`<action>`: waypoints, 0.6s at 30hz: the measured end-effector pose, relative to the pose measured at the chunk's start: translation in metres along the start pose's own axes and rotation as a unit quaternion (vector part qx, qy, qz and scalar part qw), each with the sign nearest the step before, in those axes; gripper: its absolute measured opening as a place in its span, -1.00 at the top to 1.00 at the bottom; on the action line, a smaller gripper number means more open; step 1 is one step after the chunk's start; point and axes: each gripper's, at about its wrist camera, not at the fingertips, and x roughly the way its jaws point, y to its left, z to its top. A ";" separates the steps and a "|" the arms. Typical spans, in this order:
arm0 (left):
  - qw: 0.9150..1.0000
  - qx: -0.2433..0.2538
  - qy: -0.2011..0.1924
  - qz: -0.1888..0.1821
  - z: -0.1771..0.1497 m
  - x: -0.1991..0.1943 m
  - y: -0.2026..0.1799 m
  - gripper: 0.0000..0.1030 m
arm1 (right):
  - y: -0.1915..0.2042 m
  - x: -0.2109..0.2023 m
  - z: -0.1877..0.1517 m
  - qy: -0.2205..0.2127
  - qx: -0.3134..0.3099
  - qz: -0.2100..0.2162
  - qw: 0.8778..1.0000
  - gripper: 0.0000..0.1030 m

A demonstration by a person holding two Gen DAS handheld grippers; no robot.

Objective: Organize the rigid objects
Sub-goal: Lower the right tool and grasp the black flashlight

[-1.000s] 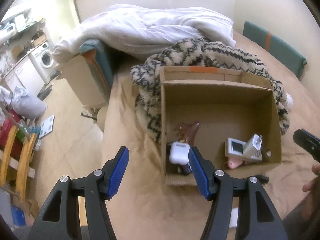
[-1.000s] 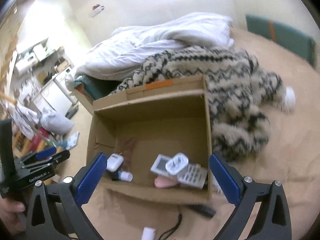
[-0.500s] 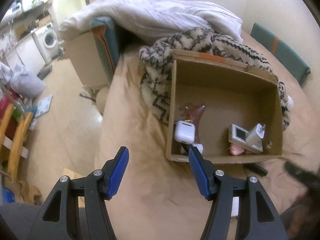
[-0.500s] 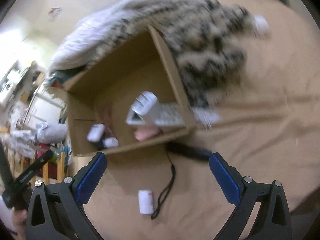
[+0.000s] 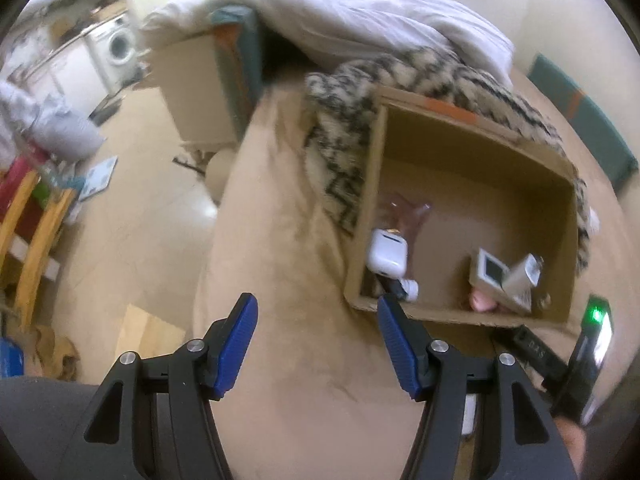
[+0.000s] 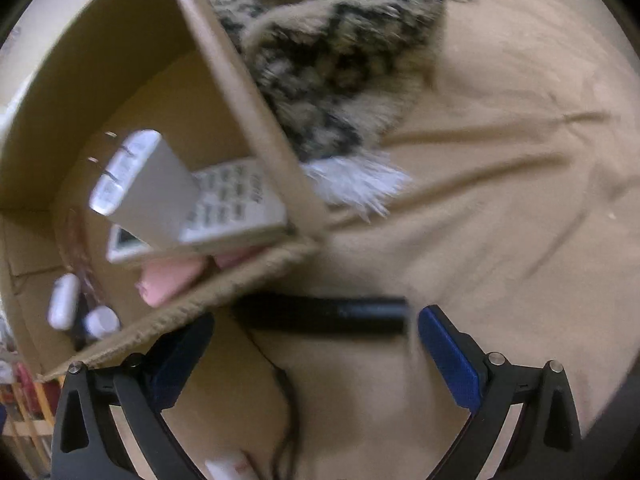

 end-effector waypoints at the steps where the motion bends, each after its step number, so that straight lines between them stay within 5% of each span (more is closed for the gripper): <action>1: 1.000 -0.010 0.004 -0.006 0.001 0.001 0.004 -0.14 | -0.001 0.001 -0.001 -0.003 0.002 0.004 1.000 -1.00; 11: 0.997 -0.049 0.021 -0.051 0.002 -0.006 0.012 -0.14 | 0.003 0.001 -0.028 -0.016 -0.068 -0.059 0.996 -1.00; 18: 0.999 -0.035 0.004 -0.031 0.002 -0.008 0.009 -0.14 | 0.028 0.021 -0.033 -0.021 -0.076 -0.149 0.986 -1.00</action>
